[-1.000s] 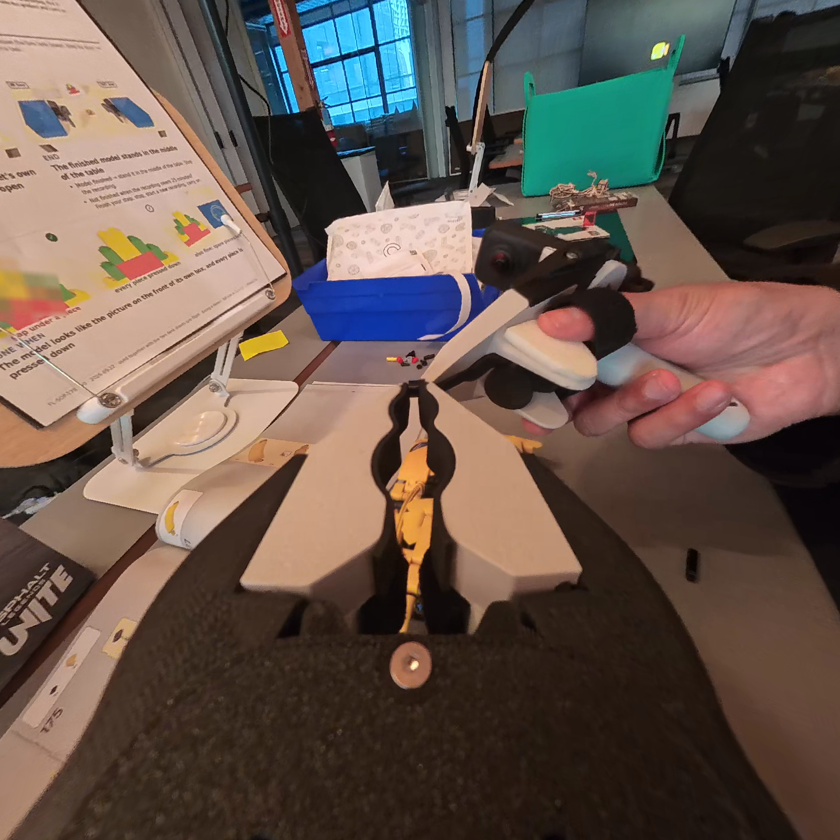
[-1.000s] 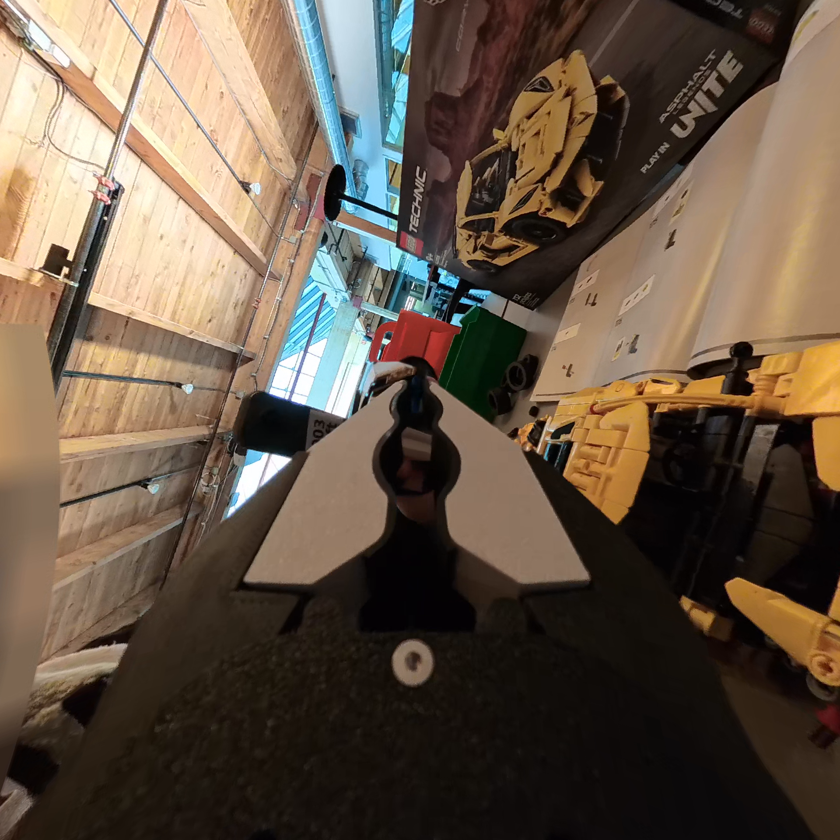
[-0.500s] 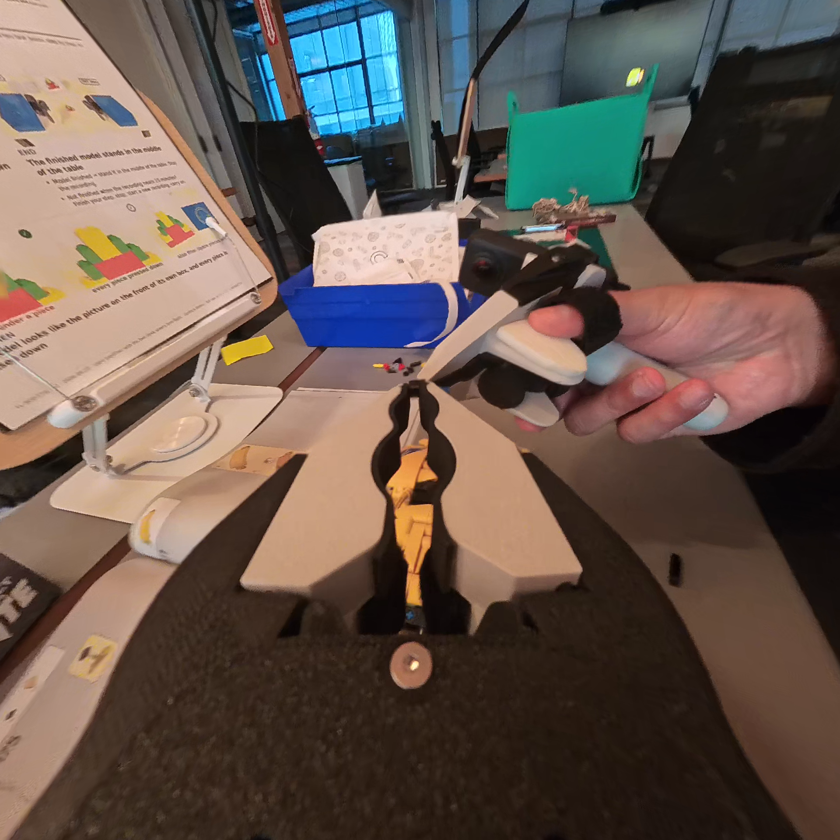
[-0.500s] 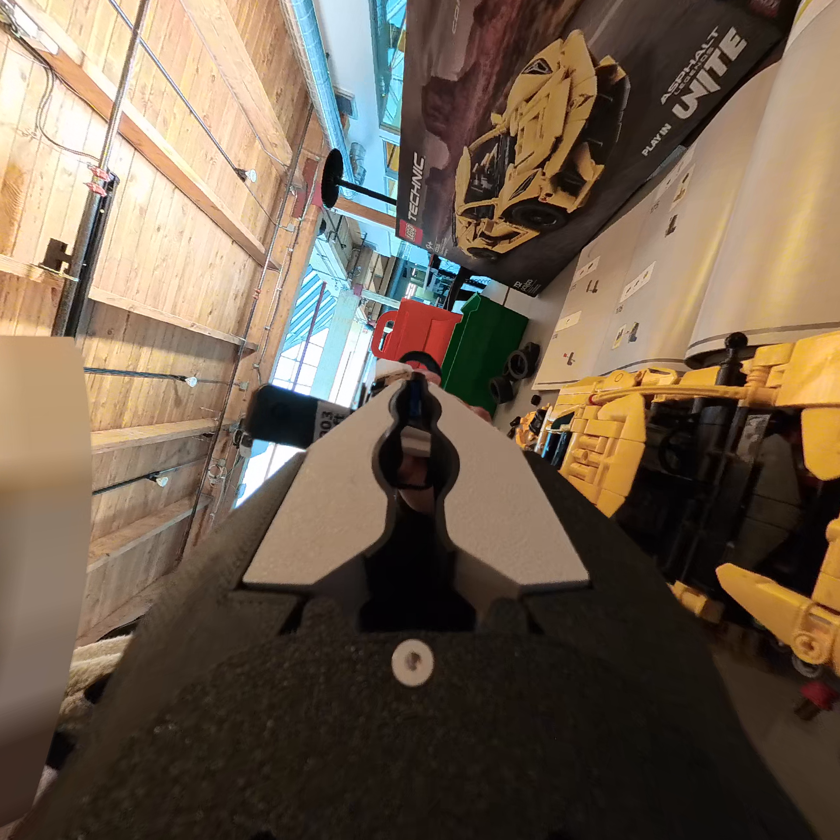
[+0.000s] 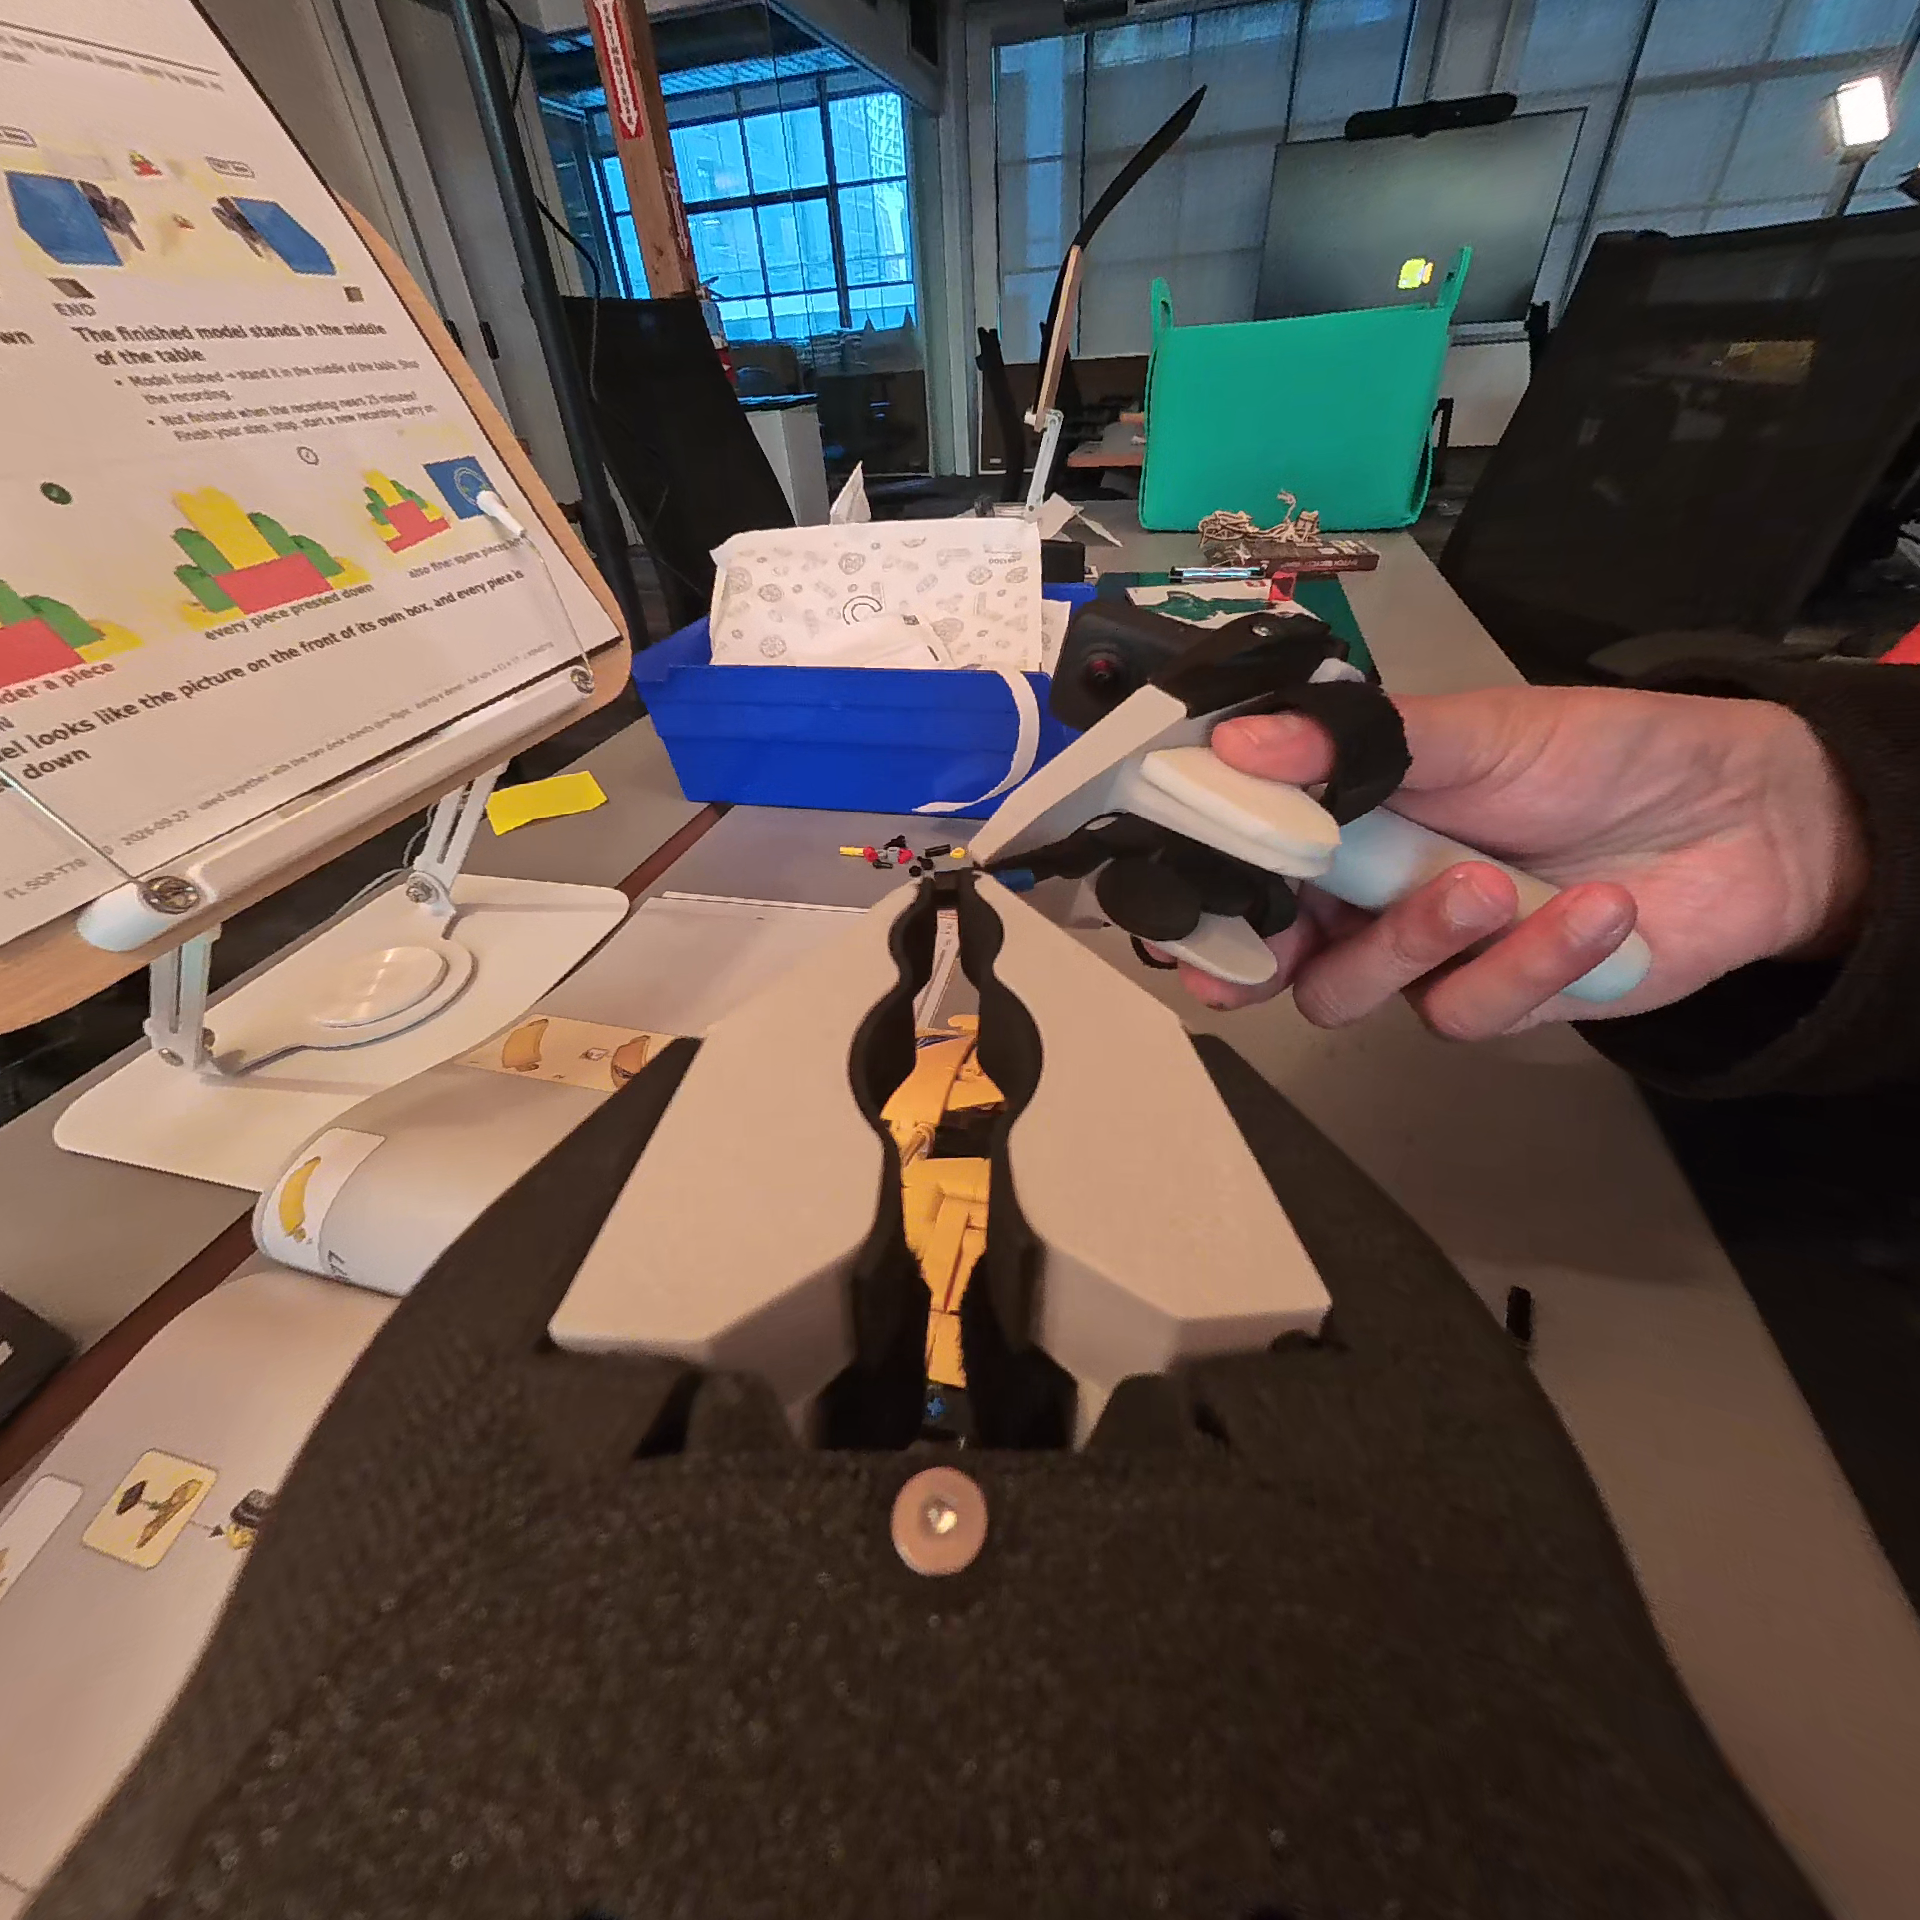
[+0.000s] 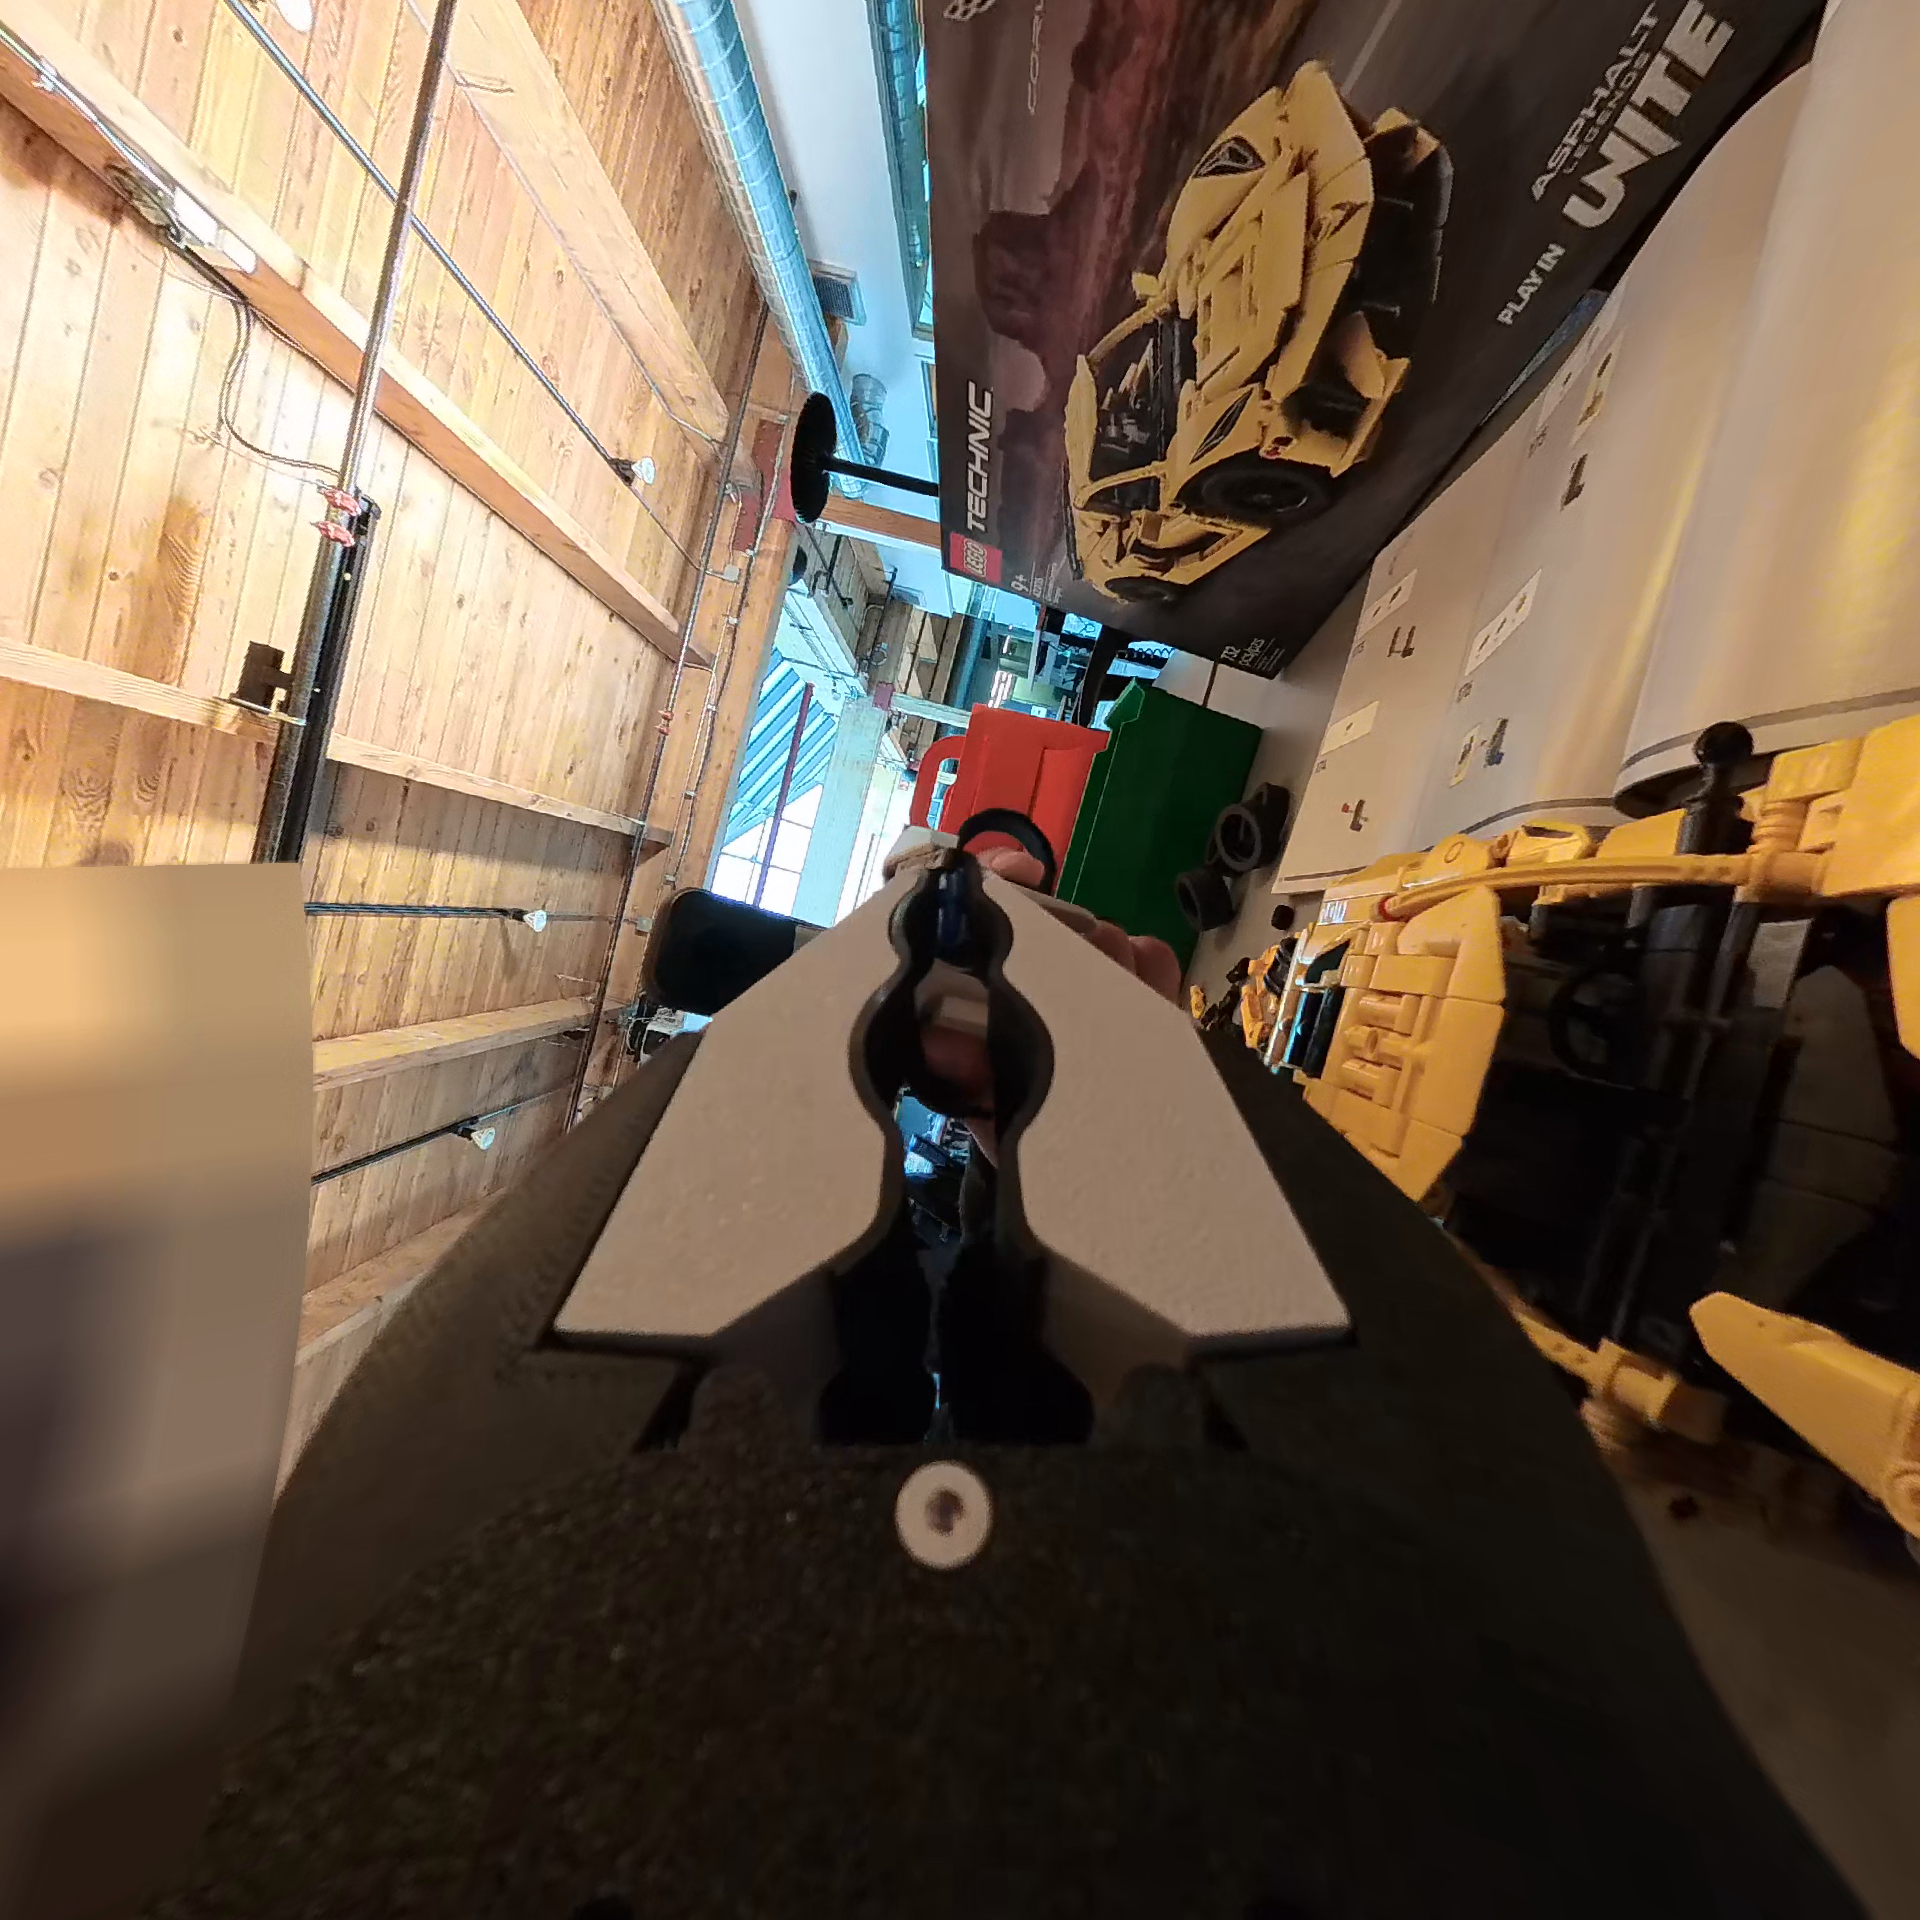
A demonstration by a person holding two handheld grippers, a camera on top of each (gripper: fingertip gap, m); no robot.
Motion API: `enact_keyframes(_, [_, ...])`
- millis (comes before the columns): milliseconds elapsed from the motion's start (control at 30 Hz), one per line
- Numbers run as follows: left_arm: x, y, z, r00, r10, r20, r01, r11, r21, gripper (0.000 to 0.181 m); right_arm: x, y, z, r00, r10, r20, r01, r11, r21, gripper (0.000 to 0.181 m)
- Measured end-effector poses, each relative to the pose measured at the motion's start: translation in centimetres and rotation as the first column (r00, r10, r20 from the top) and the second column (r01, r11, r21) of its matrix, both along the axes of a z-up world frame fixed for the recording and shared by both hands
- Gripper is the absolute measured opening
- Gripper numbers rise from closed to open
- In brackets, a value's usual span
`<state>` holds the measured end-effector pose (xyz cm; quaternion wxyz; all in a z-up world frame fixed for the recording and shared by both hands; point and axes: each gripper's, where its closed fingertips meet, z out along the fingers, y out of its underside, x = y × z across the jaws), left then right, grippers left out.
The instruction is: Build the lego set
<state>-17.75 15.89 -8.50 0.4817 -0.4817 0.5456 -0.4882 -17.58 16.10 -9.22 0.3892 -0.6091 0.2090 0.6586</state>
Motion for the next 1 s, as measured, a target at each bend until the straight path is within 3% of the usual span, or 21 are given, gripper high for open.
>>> enact_keyframes(167, [-0.1,0.1,-0.1,1.000,0.005,-0.007,-0.005,1.000,0.000,0.003,-0.2,-0.4,-0.2,0.999,0.017,0.043,-0.017,1.000,0.004,0.003])
enact_keyframes(267, [-0.5,0.6,-0.1,1.000,0.020,-0.008,-0.020,1.000,-0.004,0.003,-0.8,-2.4,-1.9,0.952,0.094,0.293,-0.098,0.995,-0.001,0.003])
enact_keyframes(300, [-0.7,0.8,0.0,1.000,0.025,-0.005,-0.025,1.000,-0.007,0.003,-1.1,-3.7,-3.1,0.885,0.141,0.444,-0.154,0.988,-0.006,0.003])
enact_keyframes(333, [-0.9,0.9,0.1,1.000,0.030,0.001,-0.030,0.999,-0.010,0.003,-1.4,-5.4,-4.8,0.773,0.193,0.604,-0.229,0.973,-0.019,0.003])
enact_keyframes(400, [-1.1,1.1,0.4,0.999,0.031,0.016,-0.030,0.999,-0.024,0.003,-0.9,-8.7,-9.1,0.432,0.232,0.871,-0.361,0.930,-0.068,0.003])
enact_keyframes(433, [-1.1,1.1,0.5,0.999,0.029,0.021,-0.028,0.999,-0.031,0.003,-0.7,-10.4,-11.2,0.258,0.210,0.943,-0.441,0.894,-0.078,0.003])
enact_keyframes(467, [-1.1,1.1,0.5,0.999,0.028,0.023,-0.027,0.999,-0.034,0.003,-0.4,-11.7,-12.8,0.125,0.175,0.977,-0.488,0.868,-0.093,0.003])
enact_keyframes(533, [-1.0,1.1,0.2,1.000,0.028,0.011,-0.027,0.999,-0.029,0.003,0.1,-13.0,-14.3,-0.022,0.097,0.995,-0.532,0.842,-0.094,0.003])
enact_keyframes(633, [-0.8,1.0,-0.1,1.000,0.028,-0.001,-0.028,0.999,-0.024,0.003,0.7,-13.2,-15.0,-0.095,0.017,0.995,-0.552,0.831,-0.067,0.003])
enact_keyframes(800, [-0.9,1.0,-0.2,1.000,0.028,-0.004,-0.028,0.999,-0.024,0.003,0.6,-13.9,-16.0,-0.064,0.048,0.997,-0.591,0.803,-0.077,0.006])
enact_keyframes(1000, [-0.7,0.9,-0.5,1.000,0.018,-0.012,-0.018,0.999,-0.031,0.003,0.9,-14.1,-16.4,-0.083,0.022,0.996,-0.593,0.803,-0.068,0.007])
